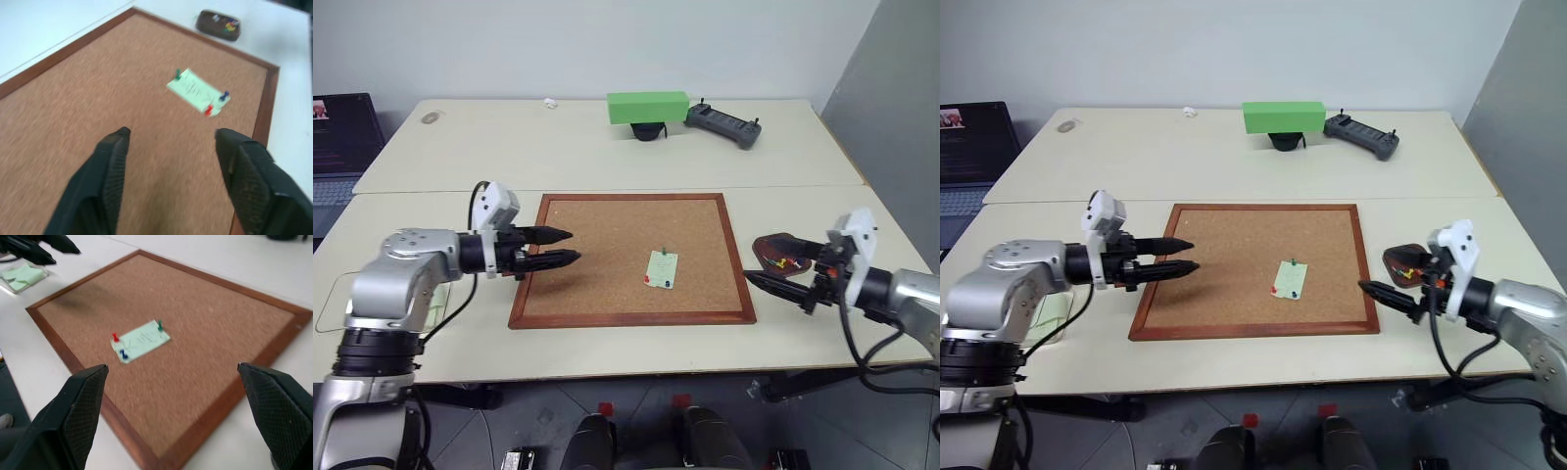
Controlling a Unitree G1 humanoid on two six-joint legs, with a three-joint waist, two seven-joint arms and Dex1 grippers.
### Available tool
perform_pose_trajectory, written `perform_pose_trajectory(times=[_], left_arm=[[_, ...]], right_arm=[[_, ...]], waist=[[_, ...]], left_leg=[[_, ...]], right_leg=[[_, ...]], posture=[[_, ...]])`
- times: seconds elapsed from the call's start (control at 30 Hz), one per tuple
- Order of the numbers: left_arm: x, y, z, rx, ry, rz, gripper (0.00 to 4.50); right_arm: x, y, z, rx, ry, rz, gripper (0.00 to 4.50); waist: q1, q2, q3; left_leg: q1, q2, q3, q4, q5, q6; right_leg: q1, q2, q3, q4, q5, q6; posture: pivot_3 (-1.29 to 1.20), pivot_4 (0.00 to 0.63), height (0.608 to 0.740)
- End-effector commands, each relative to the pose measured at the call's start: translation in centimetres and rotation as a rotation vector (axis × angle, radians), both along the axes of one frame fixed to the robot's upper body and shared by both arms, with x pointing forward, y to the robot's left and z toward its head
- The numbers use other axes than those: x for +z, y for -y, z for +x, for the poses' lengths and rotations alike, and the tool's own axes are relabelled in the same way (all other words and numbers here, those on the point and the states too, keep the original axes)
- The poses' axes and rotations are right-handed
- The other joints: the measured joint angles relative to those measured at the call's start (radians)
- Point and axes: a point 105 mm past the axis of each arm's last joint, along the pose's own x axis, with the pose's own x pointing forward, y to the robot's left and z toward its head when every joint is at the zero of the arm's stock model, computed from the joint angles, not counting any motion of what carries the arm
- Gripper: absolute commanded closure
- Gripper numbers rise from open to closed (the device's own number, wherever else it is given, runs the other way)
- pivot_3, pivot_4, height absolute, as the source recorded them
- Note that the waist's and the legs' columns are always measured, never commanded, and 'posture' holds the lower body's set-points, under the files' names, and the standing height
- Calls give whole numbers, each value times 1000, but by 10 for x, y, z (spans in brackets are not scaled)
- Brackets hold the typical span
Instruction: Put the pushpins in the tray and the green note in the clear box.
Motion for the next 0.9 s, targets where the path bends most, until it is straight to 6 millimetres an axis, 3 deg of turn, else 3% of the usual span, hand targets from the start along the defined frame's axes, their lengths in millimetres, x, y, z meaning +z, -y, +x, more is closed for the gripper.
perform_pose_trajectory(times=[0.03, 0.17, 0.33, 0.57, 0.73, 0.9], left_arm=[[4, 18, 2, -48, 73, 0, 2600], [-7, 29, 4, -81, 80, 15, 3474], [-15, 36, 9, -89, 112, 42, 4409], [-26, 47, 13, -85, 142, 50, 4457], [-65, 50, 13, -59, 37, 138, 4457], [-87, 48, 12, -66, 0, 192, 4457]], right_arm=[[6, -19, 10, 35, 67, 7, 0], [-1, -44, 19, 75, 81, 18, 0], [-10, -58, 33, 58, 89, 30, 0], [-25, -72, 45, 39, 85, 44, 0], [-31, -94, 61, 40, 85, 64, 0], [-33, -108, 71, 55, 84, 70, 0]], waist=[[0, 0, 0], [0, 0, 0], [0, 0, 0], [0, 0, 0], [-6, 1, 0], [-3, 1, -1]], left_leg=[[0, 0, 0, 0, 0, 0], [0, 0, 0, 0, 0, 0], [0, 0, -1, 0, 0, 0], [0, 0, -1, 0, 0, 0], [1, -1, 0, 0, 0, 0], [1, 0, -1, 0, 0, 0]], right_leg=[[0, 0, 0, 0, 0, 0], [0, 0, 0, 0, 0, 0], [0, 0, 0, 1, 0, 0], [-1, -1, 0, 1, 0, 0], [-1, 0, 0, 2, 1, -1], [-1, 0, -1, 3, 1, -1]], posture=[[0, 150, 740], [0, 150, 740], [0, 150, 740], [0, 150, 740], [0, 150, 740], [0, 150, 740]])
